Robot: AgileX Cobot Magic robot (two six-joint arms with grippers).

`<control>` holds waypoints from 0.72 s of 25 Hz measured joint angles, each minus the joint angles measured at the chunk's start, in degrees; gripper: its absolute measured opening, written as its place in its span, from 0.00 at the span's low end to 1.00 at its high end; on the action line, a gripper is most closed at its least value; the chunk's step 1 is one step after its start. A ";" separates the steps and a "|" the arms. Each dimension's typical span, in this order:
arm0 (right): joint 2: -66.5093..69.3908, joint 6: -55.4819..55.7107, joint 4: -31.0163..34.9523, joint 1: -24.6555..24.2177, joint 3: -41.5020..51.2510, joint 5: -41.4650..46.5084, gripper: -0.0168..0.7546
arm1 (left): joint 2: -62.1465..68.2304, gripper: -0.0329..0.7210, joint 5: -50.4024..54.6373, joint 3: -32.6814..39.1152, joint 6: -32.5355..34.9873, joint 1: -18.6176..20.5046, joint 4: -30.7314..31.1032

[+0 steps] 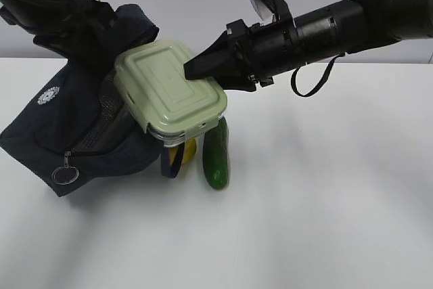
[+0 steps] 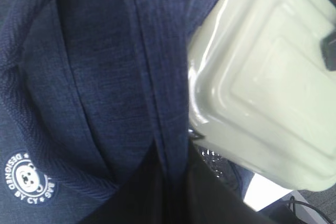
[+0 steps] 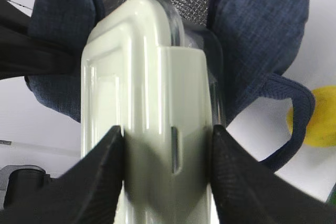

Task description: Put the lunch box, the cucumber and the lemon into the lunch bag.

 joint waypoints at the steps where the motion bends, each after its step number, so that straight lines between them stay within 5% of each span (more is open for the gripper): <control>1: 0.00 0.00 0.00 0.35 0.00 -0.64 0.50 | 0.00 0.05 0.14 0.00 0.09 0.00 -0.19; 18: 1.40 0.11 4.51 1.03 0.00 -4.74 0.50 | -0.05 0.05 1.24 0.00 1.75 0.00 -2.73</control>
